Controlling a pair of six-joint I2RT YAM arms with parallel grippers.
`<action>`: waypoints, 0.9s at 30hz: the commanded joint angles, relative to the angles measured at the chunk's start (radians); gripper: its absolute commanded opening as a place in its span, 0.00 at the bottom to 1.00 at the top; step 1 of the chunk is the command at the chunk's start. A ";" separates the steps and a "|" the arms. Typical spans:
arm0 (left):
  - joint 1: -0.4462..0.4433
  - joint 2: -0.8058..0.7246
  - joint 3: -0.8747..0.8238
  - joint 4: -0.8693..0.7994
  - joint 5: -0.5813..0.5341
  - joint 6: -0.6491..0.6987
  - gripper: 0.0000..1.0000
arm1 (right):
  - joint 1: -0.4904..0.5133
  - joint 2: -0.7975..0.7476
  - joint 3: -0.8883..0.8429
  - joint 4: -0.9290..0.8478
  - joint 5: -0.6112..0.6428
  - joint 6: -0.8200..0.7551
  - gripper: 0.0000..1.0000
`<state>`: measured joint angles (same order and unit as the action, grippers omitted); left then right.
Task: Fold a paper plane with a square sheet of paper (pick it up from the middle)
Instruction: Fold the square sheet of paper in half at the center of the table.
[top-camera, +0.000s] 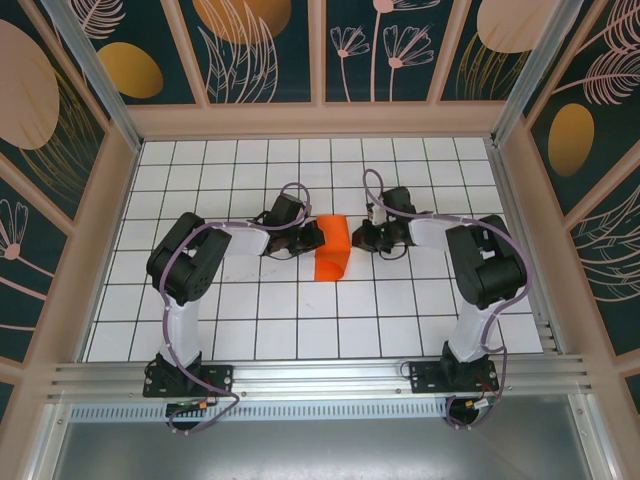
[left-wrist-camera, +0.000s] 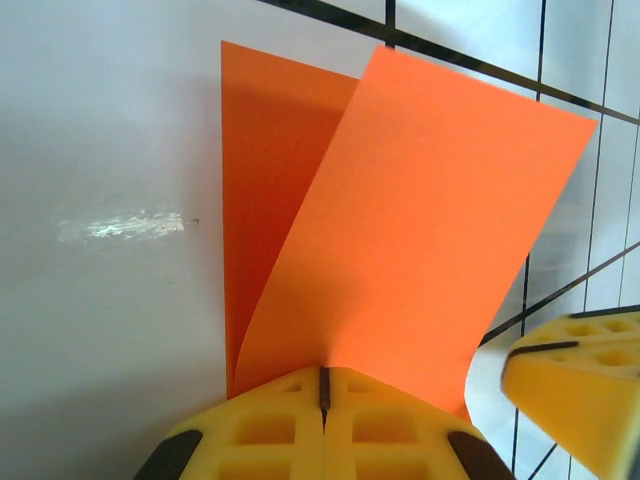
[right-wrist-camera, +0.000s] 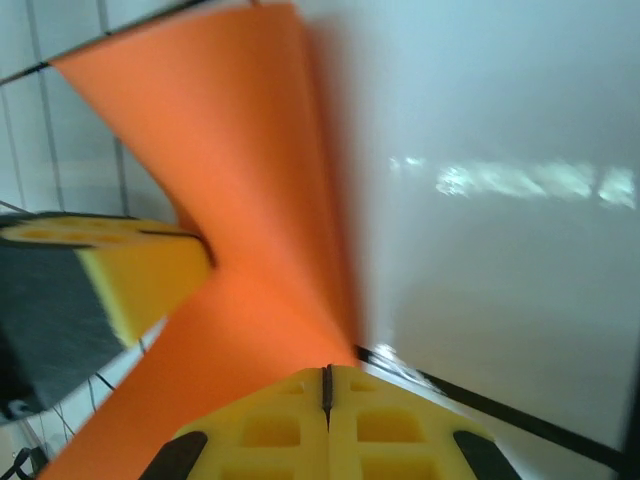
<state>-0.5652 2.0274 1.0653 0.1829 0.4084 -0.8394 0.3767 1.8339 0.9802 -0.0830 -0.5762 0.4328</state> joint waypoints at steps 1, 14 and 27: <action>0.004 0.129 -0.066 -0.206 -0.171 0.015 0.00 | 0.043 0.059 0.089 -0.004 0.004 0.024 0.05; 0.005 0.129 -0.086 -0.202 -0.171 0.019 0.00 | -0.004 0.147 0.068 0.066 0.069 0.052 0.03; 0.005 0.117 -0.104 -0.186 -0.173 0.016 0.00 | 0.041 0.033 0.119 0.051 0.110 0.094 0.02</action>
<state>-0.5659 2.0205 1.0325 0.2352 0.4072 -0.8394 0.3626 1.9171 1.0527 -0.0154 -0.4953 0.5060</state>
